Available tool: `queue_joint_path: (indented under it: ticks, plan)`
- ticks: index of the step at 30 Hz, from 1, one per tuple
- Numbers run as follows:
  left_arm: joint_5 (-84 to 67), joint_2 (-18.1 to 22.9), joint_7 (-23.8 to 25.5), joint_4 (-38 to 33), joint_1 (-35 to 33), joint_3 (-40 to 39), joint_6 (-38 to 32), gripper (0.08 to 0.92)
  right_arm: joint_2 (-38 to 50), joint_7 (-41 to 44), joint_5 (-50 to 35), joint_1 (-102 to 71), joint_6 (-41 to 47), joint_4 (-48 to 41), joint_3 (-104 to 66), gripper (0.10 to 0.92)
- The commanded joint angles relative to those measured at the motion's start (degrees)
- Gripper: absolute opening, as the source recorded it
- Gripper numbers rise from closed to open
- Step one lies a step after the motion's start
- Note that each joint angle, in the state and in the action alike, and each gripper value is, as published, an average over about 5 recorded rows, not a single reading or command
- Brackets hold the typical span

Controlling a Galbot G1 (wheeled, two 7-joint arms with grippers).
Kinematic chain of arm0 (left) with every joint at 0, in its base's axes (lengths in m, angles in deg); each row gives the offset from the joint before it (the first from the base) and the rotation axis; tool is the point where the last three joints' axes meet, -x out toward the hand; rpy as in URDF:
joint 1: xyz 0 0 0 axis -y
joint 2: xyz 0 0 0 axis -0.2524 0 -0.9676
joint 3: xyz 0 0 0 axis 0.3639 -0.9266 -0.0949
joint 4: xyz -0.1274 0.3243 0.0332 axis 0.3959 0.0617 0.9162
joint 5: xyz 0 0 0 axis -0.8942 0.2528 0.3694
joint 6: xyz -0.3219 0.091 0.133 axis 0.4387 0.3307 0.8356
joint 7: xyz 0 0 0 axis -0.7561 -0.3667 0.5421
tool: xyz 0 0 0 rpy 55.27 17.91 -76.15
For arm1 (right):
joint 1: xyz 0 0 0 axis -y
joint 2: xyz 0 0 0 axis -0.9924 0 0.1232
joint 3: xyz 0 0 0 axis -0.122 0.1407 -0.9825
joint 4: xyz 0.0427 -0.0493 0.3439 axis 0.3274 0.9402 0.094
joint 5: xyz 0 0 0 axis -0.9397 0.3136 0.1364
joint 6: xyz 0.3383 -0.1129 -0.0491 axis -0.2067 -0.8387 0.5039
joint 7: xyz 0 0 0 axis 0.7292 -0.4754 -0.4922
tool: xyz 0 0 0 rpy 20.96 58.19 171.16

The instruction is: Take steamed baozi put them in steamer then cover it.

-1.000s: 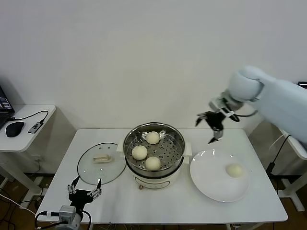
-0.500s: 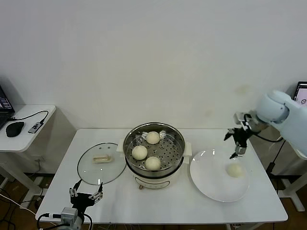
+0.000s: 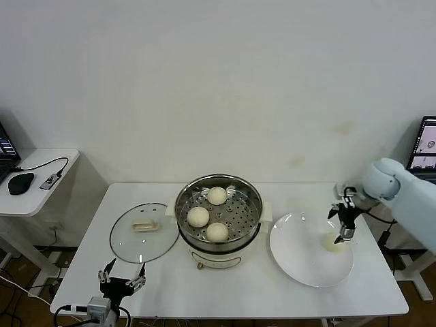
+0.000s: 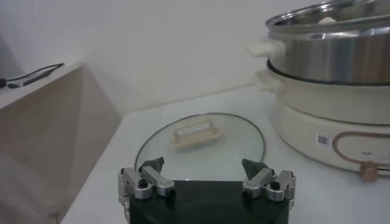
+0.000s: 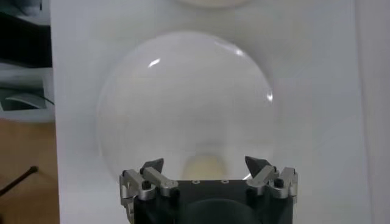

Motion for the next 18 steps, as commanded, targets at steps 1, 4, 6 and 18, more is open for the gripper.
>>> queue_joint_path:
  ticks: [1, 4, 6, 18]
  plan:
    - [0.1, -0.1, 0.0, 0.3, -0.1, 0.2, 0.0, 0.823, -3.6, -2.5, 5.6, -5.4, -2.7, -4.8, -4.1, 0.823]
    - [0.2, 0.0, 0.0, 0.4, -0.2, 0.2, -0.1, 0.823, -4.2, -3.4, 6.1, -6.0, -3.1, -5.6, -4.2, 0.823]
    - [0.2, 0.1, 0.0, 0.5, -0.1, 0.2, -0.1, 0.823, -4.7, -4.0, 6.5, -6.2, -3.4, -6.3, -4.3, 0.823]
    - [0.3, 0.2, -0.1, 0.9, 0.0, 0.1, -0.1, 0.823, -5.0, -2.9, 9.2, -7.0, -5.2, -7.2, -4.1, 0.823]
